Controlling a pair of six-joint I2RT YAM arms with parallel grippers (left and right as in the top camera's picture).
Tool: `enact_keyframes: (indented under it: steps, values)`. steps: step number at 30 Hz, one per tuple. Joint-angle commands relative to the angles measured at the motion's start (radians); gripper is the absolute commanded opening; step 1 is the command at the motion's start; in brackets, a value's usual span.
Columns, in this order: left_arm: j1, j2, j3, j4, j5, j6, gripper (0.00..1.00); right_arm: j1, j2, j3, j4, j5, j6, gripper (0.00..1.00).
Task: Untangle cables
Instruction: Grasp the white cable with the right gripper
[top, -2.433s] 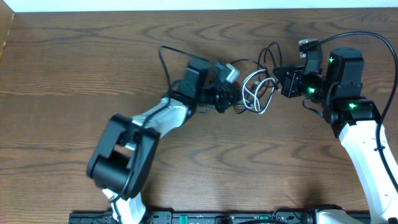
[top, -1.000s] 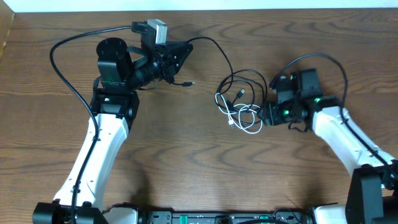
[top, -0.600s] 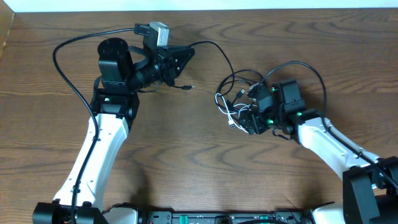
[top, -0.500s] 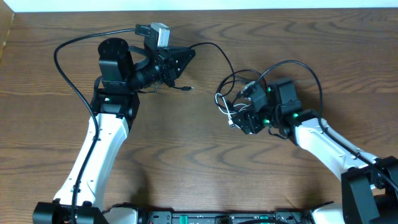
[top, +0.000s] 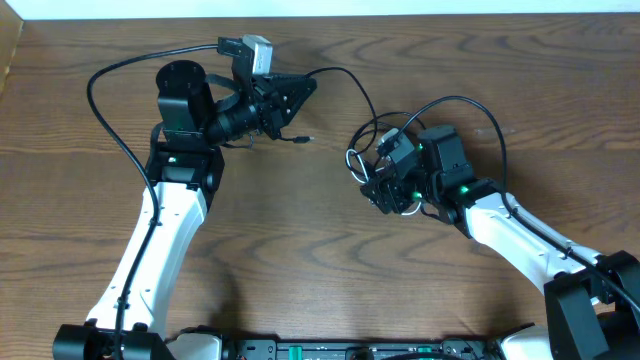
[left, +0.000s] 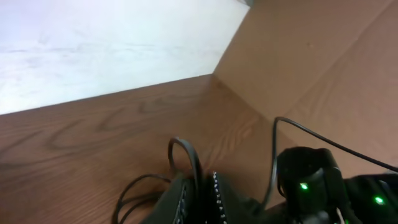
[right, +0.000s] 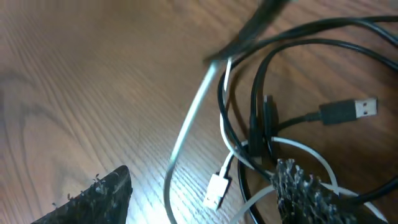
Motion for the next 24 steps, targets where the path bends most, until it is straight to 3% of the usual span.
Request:
enact_keyframes:
  steps: [1,6,7,13,18,20,21,23,24]
  values:
    - [0.002,0.009,0.014,0.015,0.064,-0.010,0.13,0.004,0.027,0.000,0.027,0.008,0.067,0.69]
    - [0.002,0.009,0.014,0.015,0.068,-0.010,0.12,0.005,0.054,0.000,0.042,-0.023,0.091,0.64]
    - [0.002,0.009,0.014,0.034,0.068,-0.029,0.13,0.005,0.059,0.000,0.060,-0.031,0.129,0.59]
    - [0.002,0.009,0.014,0.136,0.068,-0.117,0.13,0.045,0.065,0.000,0.087,-0.034,0.135,0.55]
    - [0.002,0.009,0.014,0.142,0.071,-0.141,0.12,0.085,0.065,0.000,0.098,-0.021,0.156,0.68]
    - [0.002,0.009,0.014,0.142,0.084,-0.140,0.12,0.101,0.065,0.000,0.100,0.003,0.165,0.50]
    - [0.002,0.009,0.014,0.142,0.092,-0.140,0.12,0.111,0.065,0.000,0.100,0.039,0.189,0.34]
    - [0.002,0.009,0.014,0.142,0.095,-0.140,0.13,0.117,0.065,0.000,0.102,0.057,0.206,0.13]
    - [0.002,0.009,0.014,0.142,0.095,-0.140,0.12,0.116,0.065,0.000,0.102,0.056,0.206,0.06]
